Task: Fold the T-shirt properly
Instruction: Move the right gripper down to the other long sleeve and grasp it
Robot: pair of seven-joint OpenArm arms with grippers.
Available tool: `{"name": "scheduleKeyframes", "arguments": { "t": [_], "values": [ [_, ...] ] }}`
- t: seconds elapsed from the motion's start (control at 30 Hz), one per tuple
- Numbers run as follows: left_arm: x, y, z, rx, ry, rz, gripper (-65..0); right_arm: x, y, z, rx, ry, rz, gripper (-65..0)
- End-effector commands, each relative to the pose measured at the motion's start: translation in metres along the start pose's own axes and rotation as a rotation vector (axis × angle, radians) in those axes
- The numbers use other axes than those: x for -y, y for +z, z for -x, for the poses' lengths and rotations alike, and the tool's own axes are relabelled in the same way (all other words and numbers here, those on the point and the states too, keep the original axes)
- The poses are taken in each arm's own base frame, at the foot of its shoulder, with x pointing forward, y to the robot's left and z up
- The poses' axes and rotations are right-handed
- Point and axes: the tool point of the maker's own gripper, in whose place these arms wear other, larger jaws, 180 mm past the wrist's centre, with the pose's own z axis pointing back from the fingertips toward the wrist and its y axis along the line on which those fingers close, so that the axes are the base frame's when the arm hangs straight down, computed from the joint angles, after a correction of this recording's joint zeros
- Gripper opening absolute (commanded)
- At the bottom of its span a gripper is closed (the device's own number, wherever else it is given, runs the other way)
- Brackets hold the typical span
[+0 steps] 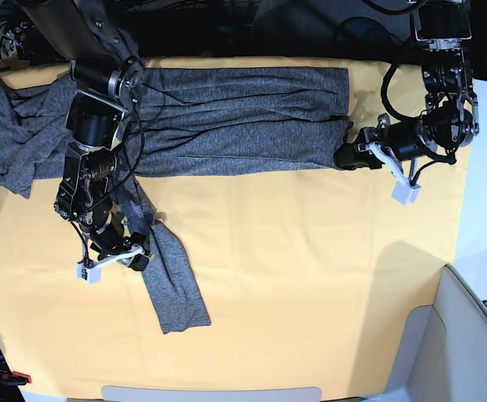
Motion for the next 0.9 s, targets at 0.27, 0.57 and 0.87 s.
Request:
{"name": "scheduleKeyframes", "arguments": {
  "t": [0.27, 0.57, 0.87],
  "values": [
    [0.006, 0.005, -0.011, 0.027, -0.023, 0.015, -48.7, 0.003, 0.0, -0.016, 0.049, -0.037, 0.002, -43.4],
    [0.006, 0.005, -0.011, 0.025, -0.023, 0.015, -48.7, 0.006, -0.009, 0.003, -0.011, -0.081, 0.021, -43.4],
    [0.006, 0.005, -0.011, 0.025, -0.023, 0.015, -48.7, -0.011, -0.015, 0.013, -0.057, -0.002, -0.001, -43.8]
  ]
}}
